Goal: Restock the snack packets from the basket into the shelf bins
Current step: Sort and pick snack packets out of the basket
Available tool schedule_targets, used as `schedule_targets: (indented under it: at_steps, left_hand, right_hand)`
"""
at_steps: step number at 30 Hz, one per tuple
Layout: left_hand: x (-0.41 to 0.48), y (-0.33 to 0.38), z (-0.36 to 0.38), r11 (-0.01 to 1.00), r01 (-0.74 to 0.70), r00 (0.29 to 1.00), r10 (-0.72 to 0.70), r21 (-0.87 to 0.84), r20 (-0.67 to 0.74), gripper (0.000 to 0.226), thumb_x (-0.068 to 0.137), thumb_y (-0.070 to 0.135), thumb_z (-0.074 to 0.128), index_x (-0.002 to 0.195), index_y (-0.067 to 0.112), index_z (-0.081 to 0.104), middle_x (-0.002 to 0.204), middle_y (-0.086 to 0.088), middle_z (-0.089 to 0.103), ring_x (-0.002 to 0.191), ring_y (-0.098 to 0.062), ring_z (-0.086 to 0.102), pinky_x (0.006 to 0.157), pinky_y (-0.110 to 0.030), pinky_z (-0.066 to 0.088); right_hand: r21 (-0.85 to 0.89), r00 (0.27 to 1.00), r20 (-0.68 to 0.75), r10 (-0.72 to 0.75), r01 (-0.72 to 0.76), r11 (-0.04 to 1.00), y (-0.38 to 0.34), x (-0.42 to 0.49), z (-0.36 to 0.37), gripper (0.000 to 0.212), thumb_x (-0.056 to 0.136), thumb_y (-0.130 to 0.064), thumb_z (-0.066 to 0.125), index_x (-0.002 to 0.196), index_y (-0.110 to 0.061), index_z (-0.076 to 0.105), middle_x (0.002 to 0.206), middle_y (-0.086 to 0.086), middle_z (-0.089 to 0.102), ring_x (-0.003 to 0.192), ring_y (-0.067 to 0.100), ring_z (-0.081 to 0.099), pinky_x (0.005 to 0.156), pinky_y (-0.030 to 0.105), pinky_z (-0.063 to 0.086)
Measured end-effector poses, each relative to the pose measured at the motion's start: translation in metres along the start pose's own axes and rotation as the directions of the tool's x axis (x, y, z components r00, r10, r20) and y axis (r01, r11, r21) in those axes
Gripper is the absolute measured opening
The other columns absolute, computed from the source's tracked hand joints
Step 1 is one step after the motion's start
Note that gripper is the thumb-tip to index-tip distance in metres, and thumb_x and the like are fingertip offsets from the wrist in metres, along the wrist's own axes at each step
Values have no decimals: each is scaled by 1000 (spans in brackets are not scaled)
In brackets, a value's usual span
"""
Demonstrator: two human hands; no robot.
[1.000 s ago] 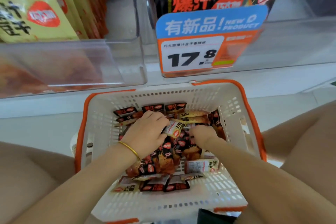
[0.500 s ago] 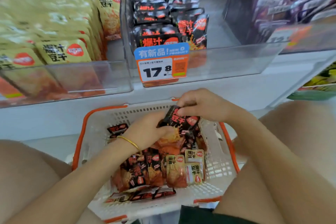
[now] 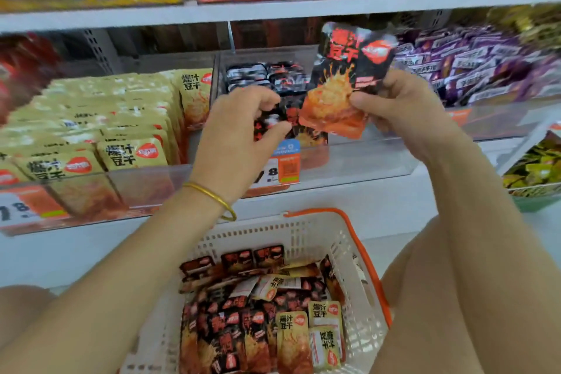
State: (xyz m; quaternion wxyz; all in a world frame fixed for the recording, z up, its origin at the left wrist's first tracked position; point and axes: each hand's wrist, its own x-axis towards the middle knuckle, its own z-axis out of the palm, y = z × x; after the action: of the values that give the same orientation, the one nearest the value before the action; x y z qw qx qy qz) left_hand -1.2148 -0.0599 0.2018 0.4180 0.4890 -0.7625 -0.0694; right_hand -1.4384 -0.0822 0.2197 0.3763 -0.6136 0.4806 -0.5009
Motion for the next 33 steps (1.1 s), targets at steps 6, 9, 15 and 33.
schedule_targets:
  at_steps: [6,9,15,33]
  left_hand:
    - [1,-31,7,899,-120,981,41,422,191,61,77,53,45,117,9,58,122,-13,55,120,-36,47,100,-49,37]
    - [-3,-37,11,863,-153,974,49,481,223,57,79,49,52,118,8,58,123,-15,54,120,-39,46,103,-57,34]
    - [-8,-41,16,851,-178,977,93,494,192,51,79,39,61,119,8,57,126,-15,53,125,-37,43,113,-55,18]
    - [-105,-62,27,855,-410,912,383,317,146,17,88,16,53,101,14,62,102,-3,63,105,-23,52,86,-35,35]
  right_hand:
    - [-600,985,114,127,-33,799,13,46,9,20,75,-8,77,67,-18,61,62,6,58,43,3,51,38,12,40]
    - [-800,962,120,247,-53,597,32,59,22,23,73,-21,80,84,-4,69,73,12,65,63,24,62,63,30,56]
    - [-928,940,50,337,-81,365,46,63,46,44,83,-36,65,53,-9,46,27,-1,41,50,20,52,35,17,27]
    - [-505,997,74,-2,39,862,13,-49,68,13,75,-24,75,69,-18,67,58,-15,55,56,-1,53,59,15,40]
